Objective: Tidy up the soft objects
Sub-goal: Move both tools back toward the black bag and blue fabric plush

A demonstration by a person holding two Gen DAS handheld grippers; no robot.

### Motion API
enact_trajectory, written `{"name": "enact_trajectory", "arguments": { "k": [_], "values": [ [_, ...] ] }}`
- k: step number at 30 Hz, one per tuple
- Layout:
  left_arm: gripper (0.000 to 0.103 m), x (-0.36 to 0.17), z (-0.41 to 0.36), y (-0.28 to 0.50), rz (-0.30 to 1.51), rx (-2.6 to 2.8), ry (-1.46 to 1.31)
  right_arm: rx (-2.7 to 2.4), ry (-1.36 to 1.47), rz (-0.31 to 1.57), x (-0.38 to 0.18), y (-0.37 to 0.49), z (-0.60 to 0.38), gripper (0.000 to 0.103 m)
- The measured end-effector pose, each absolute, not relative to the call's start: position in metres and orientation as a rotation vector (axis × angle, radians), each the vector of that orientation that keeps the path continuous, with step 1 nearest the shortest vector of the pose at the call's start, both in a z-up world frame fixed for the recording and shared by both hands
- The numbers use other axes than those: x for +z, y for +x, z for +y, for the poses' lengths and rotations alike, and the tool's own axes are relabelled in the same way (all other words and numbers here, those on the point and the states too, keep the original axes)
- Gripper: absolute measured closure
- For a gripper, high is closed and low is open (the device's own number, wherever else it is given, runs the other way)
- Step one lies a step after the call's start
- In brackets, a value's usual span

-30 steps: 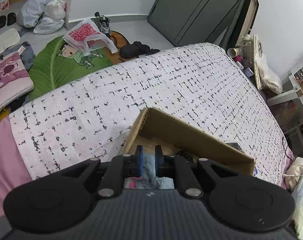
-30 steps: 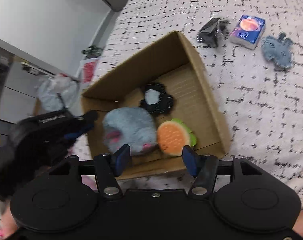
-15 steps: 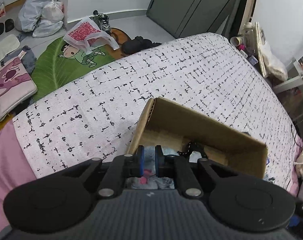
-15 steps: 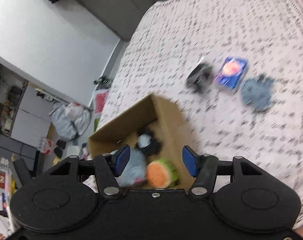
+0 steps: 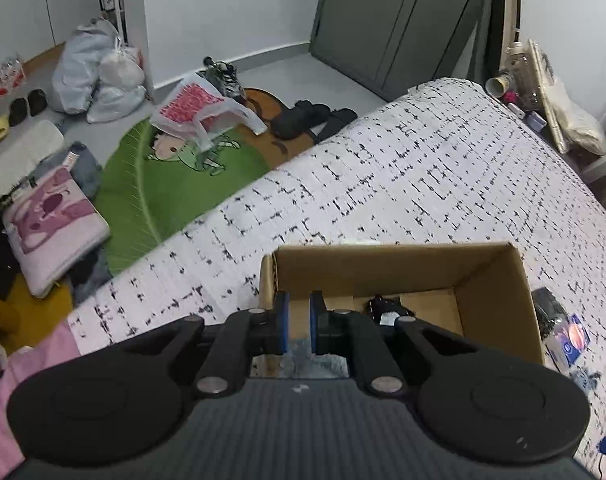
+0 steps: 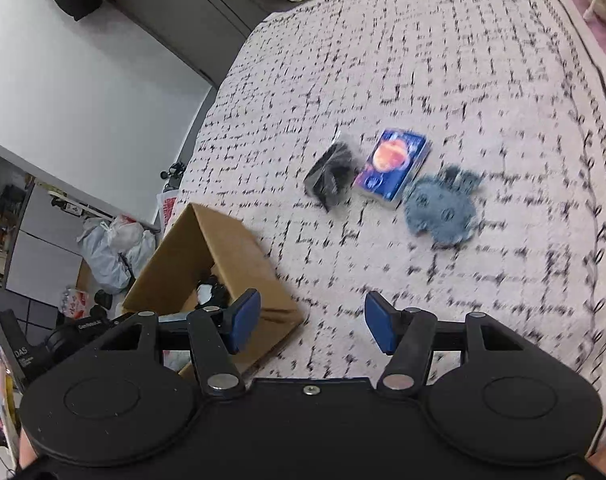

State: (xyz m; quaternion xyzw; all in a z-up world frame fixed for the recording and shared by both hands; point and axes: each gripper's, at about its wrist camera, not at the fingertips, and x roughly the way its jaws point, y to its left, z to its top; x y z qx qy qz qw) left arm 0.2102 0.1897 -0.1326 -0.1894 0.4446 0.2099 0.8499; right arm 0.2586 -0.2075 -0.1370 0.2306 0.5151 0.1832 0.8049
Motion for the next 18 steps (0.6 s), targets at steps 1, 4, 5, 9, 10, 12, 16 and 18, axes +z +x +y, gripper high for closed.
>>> {"name": "enact_trajectory", "arguments": {
  "k": [1, 4, 5, 9, 10, 12, 16, 18],
  "values": [
    [0.094, -0.131, 0.187, 0.212, 0.937, 0.444, -0.387, 0.391, 0.484, 1.098, -0.135, 0.261, -0.211, 0.045],
    [0.094, -0.127, 0.173, 0.214, 0.93, 0.391, -0.403, 0.386, 0.451, 1.083, -0.129, 0.266, -0.219, 0.045],
    [0.094, -0.127, 0.166, 0.215, 0.935, 0.369, -0.41, 0.386, 0.444, 1.079, -0.129, 0.268, -0.222, 0.045],
    [0.094, -0.128, 0.143, 0.219, 0.945, 0.311, -0.43, 0.382, 0.449, 1.07, -0.135, 0.271, -0.233, 0.045],
    [0.094, -0.126, 0.138, 0.22, 0.942, 0.297, -0.437, 0.376, 0.452, 1.07, -0.138, 0.272, -0.236, 0.045],
    [0.094, -0.12, 0.126, 0.222, 0.923, 0.265, -0.442, 0.36, 0.465, 1.074, -0.143, 0.274, -0.244, 0.045],
    [0.089, -0.107, 0.103, 0.231, 0.901, 0.214, -0.442, 0.336, 0.46, 1.076, -0.144, 0.281, -0.259, 0.044],
    [0.076, -0.101, 0.092, 0.238, 0.899, 0.194, -0.437, 0.329, 0.469, 1.078, -0.144, 0.284, -0.266, 0.041]
  ]
}}
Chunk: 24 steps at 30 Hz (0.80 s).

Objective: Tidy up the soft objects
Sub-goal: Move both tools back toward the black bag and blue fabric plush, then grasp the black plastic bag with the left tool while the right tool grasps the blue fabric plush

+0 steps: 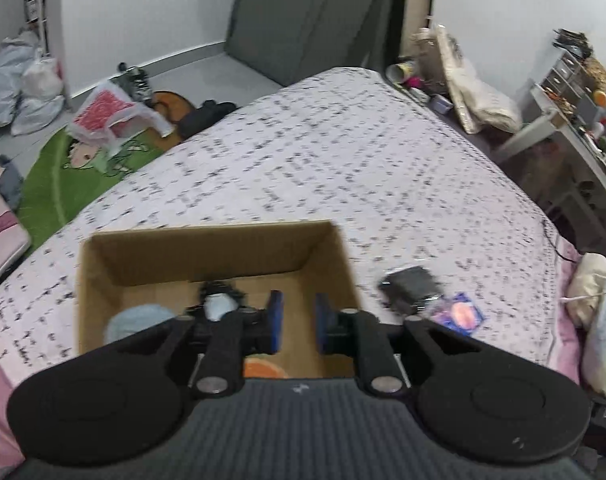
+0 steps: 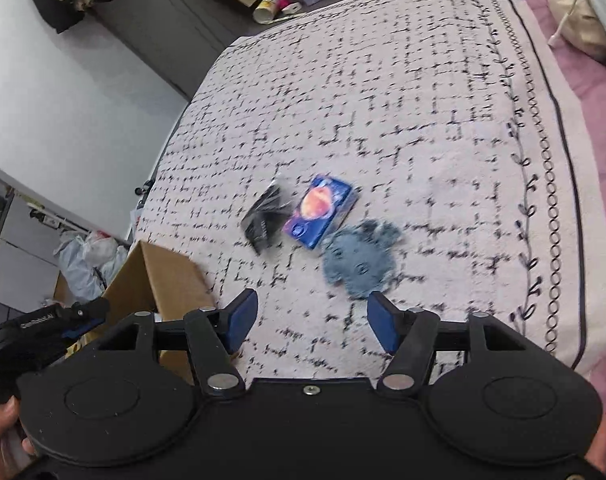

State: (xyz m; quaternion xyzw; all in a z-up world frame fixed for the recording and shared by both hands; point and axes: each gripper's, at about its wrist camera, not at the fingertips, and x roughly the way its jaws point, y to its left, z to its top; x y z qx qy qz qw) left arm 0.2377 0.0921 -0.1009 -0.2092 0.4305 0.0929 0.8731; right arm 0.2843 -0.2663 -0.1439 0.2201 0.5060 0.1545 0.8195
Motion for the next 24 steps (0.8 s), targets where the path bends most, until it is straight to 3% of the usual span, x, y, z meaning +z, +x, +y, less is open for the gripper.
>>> {"name": "enact_trajectory", "arguments": {
  "k": [1, 4, 21, 24],
  "values": [
    [0.067, -0.099, 0.086, 0.241, 0.895, 0.188, -0.433, 0.326, 0.472, 1.08, -0.144, 0.287, -0.27, 0.039],
    [0.053, -0.093, 0.068, 0.25, 0.877, 0.171, -0.417, 0.316, 0.457, 1.089, -0.147, 0.292, -0.275, 0.038],
    [0.048, -0.12, -0.025, 0.313, 0.94, 0.11, -0.401, 0.301, 0.582, 1.093, -0.195, 0.317, -0.284, 0.035],
    [0.041, -0.129, -0.036, 0.323, 0.947, 0.129, -0.416, 0.295, 0.6, 1.091, -0.199, 0.322, -0.283, 0.031]
  ]
}}
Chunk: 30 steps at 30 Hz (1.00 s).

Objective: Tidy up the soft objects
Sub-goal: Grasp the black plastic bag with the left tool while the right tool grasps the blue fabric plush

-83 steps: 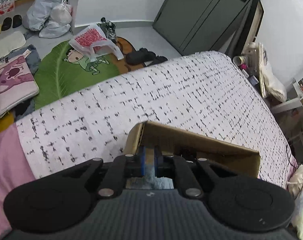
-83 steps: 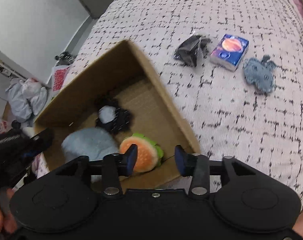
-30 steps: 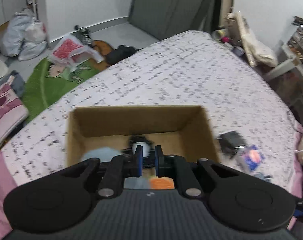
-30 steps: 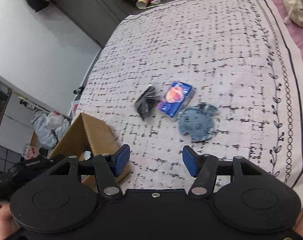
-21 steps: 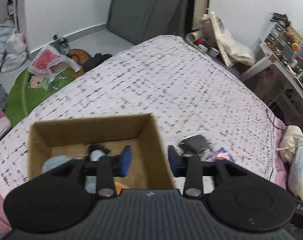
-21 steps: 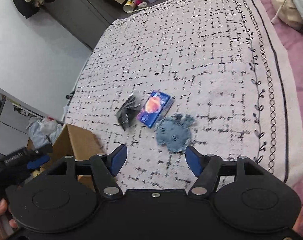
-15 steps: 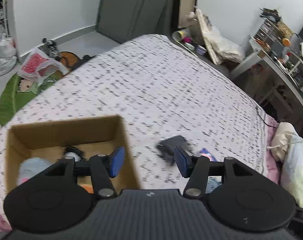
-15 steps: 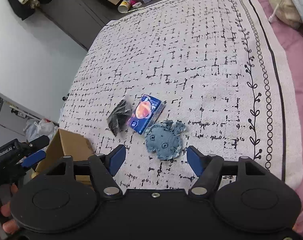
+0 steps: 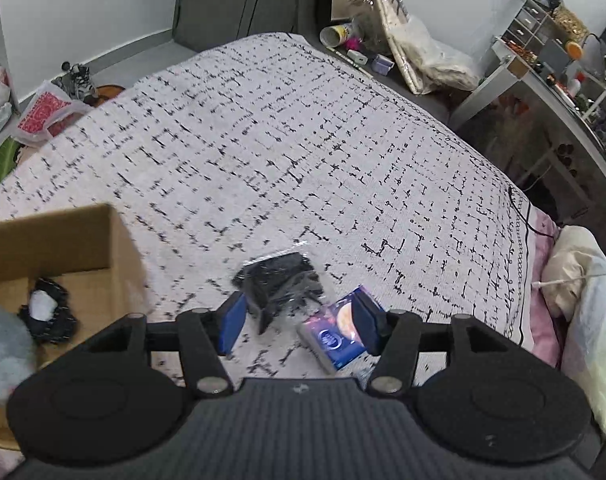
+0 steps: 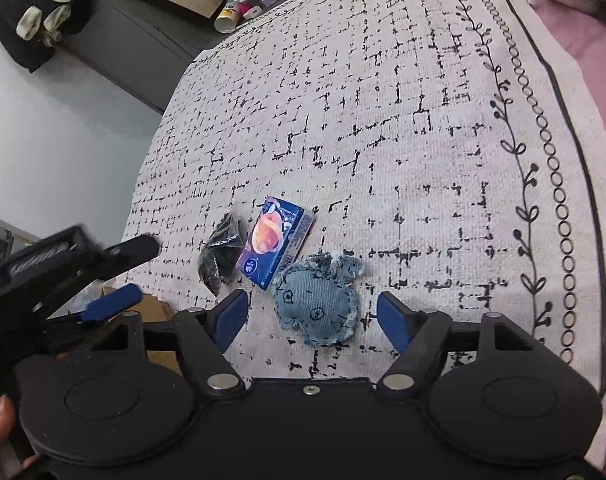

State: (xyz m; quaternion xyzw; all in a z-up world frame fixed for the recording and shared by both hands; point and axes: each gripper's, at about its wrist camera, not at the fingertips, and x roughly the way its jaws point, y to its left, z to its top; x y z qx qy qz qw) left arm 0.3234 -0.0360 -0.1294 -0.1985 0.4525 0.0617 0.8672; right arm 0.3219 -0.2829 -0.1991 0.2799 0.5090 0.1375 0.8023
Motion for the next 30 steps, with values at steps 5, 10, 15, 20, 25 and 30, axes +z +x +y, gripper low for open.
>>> {"name": "enact_trajectory", "arguments": {
  "k": [5, 10, 15, 20, 25, 30],
  "values": [
    [0.032, -0.148, -0.049, 0.342, 0.959, 0.171, -0.431, 0.293, 0.604, 1.101, -0.202, 0.325, -0.276, 0.025],
    [0.03, -0.168, -0.05, 0.358, 0.994, 0.218, -0.434, 0.304, 0.543, 1.082, -0.2, 0.323, -0.263, 0.022],
    [0.03, -0.189, -0.045, 0.367, 1.048, 0.251, -0.452, 0.285, 0.539, 1.107, -0.212, 0.329, -0.256, 0.022],
    [0.03, -0.203, -0.038, 0.369, 1.057, 0.251, -0.512, 0.29, 0.566, 1.127, -0.223, 0.332, -0.25, 0.028],
    [0.058, -0.206, -0.033, 0.367, 1.065, 0.234, -0.542, 0.275, 0.528, 1.101, -0.227, 0.333, -0.247, 0.066],
    [0.074, -0.199, -0.025, 0.357, 1.064, 0.215, -0.566, 0.269, 0.568, 1.082, -0.227, 0.332, -0.257, 0.088]
  ]
}}
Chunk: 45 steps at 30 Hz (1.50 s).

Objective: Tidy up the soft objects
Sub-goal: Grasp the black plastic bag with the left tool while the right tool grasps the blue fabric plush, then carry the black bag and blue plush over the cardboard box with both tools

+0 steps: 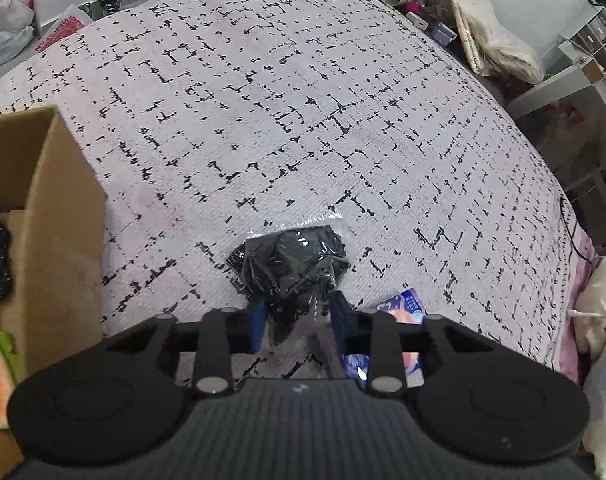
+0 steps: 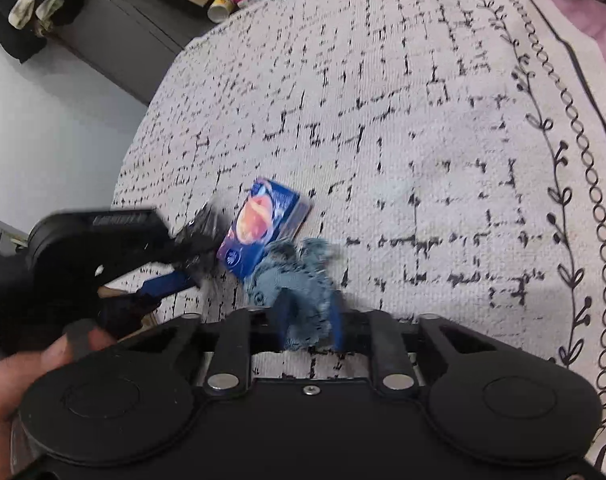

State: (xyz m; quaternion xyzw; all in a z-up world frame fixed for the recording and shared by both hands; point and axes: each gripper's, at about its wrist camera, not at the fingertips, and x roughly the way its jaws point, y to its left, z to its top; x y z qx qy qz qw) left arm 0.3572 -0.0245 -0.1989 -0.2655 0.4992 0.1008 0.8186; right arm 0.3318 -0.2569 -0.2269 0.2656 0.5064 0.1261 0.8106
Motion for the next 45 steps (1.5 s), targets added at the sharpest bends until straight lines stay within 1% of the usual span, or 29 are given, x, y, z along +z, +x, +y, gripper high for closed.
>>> {"name": "enact_trajectory", "arguments": {
  "k": [4, 5, 14, 20, 32, 45],
  "values": [
    [0.078, -0.19, -0.018, 0.346, 1.043, 0.195, -0.563, 0.279, 0.588, 1.056, -0.219, 0.329, -0.265, 0.098],
    [0.079, -0.187, -0.016, 0.344, 1.038, 0.192, -0.564, 0.281, 0.591, 1.049, -0.216, 0.328, -0.267, 0.102],
    [0.08, -0.157, -0.008, 0.312, 1.012, 0.136, -0.576, 0.304, 0.603, 1.002, -0.205, 0.316, -0.27, 0.102],
    [0.08, -0.13, -0.001, 0.288, 0.967, 0.06, -0.543, 0.318, 0.613, 0.932, -0.182, 0.303, -0.273, 0.102],
    [0.08, -0.085, 0.044, 0.23, 0.877, 0.059, -0.554, 0.368, 0.609, 0.852, -0.145, 0.279, -0.262, 0.102],
    [0.08, -0.081, 0.097, 0.188, 0.834, 0.133, -0.603, 0.442, 0.56, 0.797, -0.112, 0.26, -0.227, 0.102]
  ]
}}
